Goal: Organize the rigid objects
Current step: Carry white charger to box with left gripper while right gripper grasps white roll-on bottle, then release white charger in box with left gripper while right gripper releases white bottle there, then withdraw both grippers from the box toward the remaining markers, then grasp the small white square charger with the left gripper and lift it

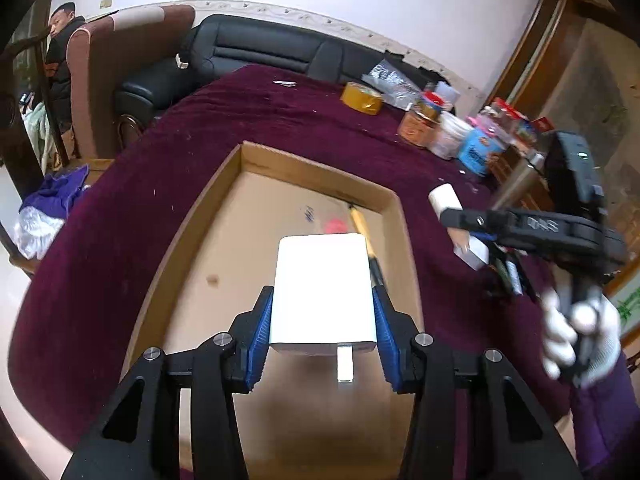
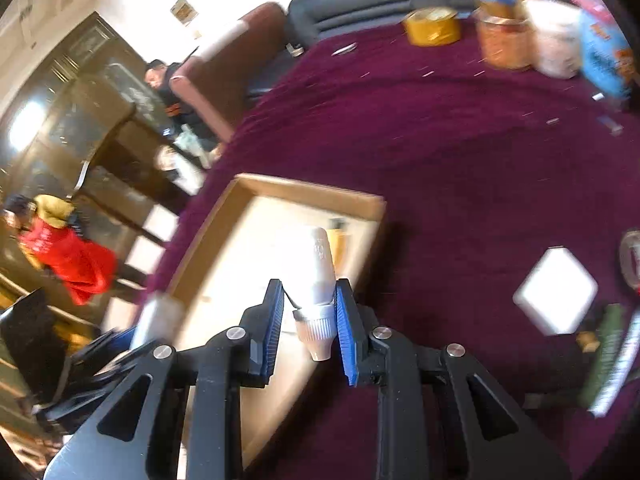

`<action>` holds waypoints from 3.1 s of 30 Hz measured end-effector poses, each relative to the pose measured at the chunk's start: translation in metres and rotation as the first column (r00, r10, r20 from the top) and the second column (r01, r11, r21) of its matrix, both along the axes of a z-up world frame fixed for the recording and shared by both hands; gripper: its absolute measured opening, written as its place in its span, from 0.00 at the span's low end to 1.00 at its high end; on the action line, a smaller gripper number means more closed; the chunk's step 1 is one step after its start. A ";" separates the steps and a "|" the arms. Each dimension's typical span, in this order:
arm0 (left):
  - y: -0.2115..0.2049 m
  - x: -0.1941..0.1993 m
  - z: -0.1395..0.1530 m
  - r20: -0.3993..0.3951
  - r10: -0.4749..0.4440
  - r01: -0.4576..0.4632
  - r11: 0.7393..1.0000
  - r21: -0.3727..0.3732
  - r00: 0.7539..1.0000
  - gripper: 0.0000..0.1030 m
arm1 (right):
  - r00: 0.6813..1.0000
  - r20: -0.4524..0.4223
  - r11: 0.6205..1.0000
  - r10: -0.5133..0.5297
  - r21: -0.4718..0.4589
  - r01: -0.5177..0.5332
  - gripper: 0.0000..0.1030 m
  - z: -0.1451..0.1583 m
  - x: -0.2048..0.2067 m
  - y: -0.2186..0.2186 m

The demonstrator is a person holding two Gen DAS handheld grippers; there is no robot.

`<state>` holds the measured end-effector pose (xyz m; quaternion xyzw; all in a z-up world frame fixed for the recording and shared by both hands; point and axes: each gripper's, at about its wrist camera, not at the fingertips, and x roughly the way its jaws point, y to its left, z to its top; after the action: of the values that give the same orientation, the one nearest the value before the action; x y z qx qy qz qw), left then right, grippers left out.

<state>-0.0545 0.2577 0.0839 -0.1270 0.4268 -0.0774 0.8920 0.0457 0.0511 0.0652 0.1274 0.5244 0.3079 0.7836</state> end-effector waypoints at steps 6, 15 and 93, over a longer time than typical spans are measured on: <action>0.024 0.062 -0.021 -0.080 0.053 -0.056 0.998 -0.026 0.995 0.40 | 0.991 -0.129 0.999 -0.019 0.042 0.025 0.23 -0.034 0.029 0.062; 0.044 0.108 -0.058 -0.119 0.109 -0.112 0.994 -0.017 0.987 0.40 | 0.983 -0.158 0.995 -0.096 -0.038 0.091 0.24 -0.061 0.049 0.085; -0.184 -0.038 -0.027 -0.041 -0.089 0.089 0.996 -0.002 0.995 0.72 | 0.511 0.424 0.574 -0.747 0.024 0.819 0.82 0.003 -0.071 -0.333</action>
<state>-0.0928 0.0733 0.0570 -0.1098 0.4501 -0.1145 0.8788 -0.0249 -0.2818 0.0685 0.2159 0.2681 -0.1106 0.9323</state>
